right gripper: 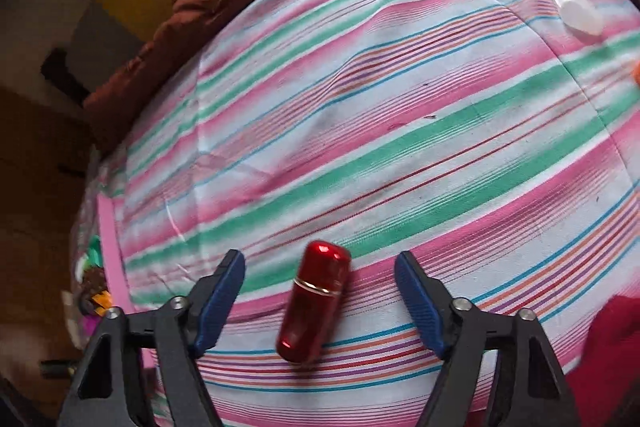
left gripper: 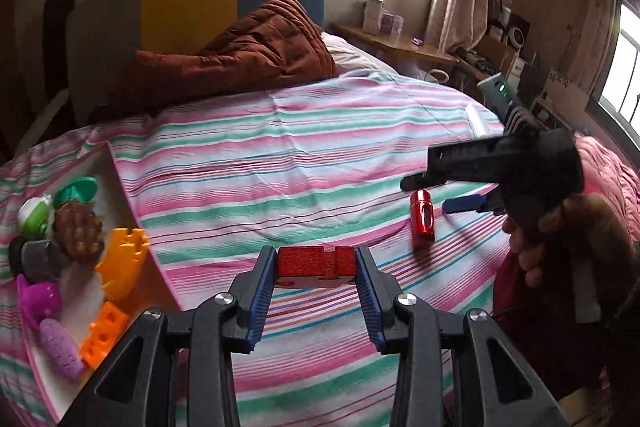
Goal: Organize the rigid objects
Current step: 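Grasp the red block with the left gripper while the right grasps the red cylinder, then lower the red block into the tray and open the left gripper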
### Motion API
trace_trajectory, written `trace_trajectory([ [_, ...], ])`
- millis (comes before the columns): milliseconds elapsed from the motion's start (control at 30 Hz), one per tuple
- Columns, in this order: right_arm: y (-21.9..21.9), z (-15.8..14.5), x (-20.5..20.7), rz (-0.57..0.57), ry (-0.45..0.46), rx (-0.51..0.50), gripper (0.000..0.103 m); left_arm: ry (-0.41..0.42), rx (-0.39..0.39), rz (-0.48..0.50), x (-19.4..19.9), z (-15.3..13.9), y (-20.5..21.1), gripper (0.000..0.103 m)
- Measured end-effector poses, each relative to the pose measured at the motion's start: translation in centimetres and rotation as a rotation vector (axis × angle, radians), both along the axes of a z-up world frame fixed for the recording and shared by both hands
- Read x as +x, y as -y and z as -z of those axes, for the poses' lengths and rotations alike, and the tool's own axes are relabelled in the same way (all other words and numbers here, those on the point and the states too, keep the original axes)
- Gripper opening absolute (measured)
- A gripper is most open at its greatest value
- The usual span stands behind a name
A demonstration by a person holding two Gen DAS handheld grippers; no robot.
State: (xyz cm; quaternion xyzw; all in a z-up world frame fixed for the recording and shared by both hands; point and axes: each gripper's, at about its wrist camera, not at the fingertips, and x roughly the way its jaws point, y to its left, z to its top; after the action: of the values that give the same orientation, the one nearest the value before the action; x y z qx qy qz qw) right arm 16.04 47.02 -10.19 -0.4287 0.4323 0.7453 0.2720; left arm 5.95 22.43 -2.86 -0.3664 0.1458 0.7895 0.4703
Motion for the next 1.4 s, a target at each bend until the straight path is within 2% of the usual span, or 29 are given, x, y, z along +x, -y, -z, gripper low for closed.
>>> trace_trajectory([
  [100,0.9,-0.1,-1.0,-0.067,0.046,0.052,0.059,-0.003,0.016,-0.022,-0.3,-0.5,0.9,0.039],
  [133,1.4,0.0,-1.5,-0.103,0.071,0.071,0.049,-0.009,0.018,-0.030,-0.5,-0.7,1.2,0.039],
  [167,2.0,0.1,-2.3,-0.150,0.110,0.109,0.034,-0.014,0.024,-0.041,-0.6,-0.9,1.6,0.039],
  [200,2.7,-0.1,-3.5,-0.218,0.159,0.169,0.028,-0.016,0.026,-0.047,-0.8,-1.0,1.8,0.039],
  [233,3.1,-0.1,-4.0,-0.262,0.174,0.192,0.027,-0.019,0.029,-0.062,-1.0,-1.2,2.3,0.039],
  [400,5.5,0.1,-7.1,-0.445,0.184,0.315,0.027,-0.042,0.032,-0.154,-2.4,-2.2,4.3,0.039],
  [500,6.6,0.4,-7.9,-0.513,0.225,0.400,0.028,-0.064,0.022,-0.222,-3.5,-2.8,5.7,0.039],
  [667,6.1,0.8,-7.4,-0.508,0.182,0.378,0.028,-0.069,0.008,-0.299,-5.1,-2.9,7.7,0.039],
  [900,7.6,0.8,-8.7,-0.543,0.213,0.444,0.027,-0.061,-0.004,-0.359,-6.0,-2.3,9.7,0.039],
  [1100,7.0,0.8,-8.6,-0.535,0.200,0.428,0.027,-0.053,-0.014,-0.396,-6.6,-1.8,11.0,0.039],
  [1267,7.7,0.8,-8.7,-0.556,0.217,0.470,0.027,-0.025,-0.006,-0.424,-7.2,-1.4,12.8,0.039],
  [1400,7.9,0.7,-8.6,-0.563,0.220,0.480,0.026,0.033,0.039,-0.480,-8.3,-1.3,16.4,0.039],
])
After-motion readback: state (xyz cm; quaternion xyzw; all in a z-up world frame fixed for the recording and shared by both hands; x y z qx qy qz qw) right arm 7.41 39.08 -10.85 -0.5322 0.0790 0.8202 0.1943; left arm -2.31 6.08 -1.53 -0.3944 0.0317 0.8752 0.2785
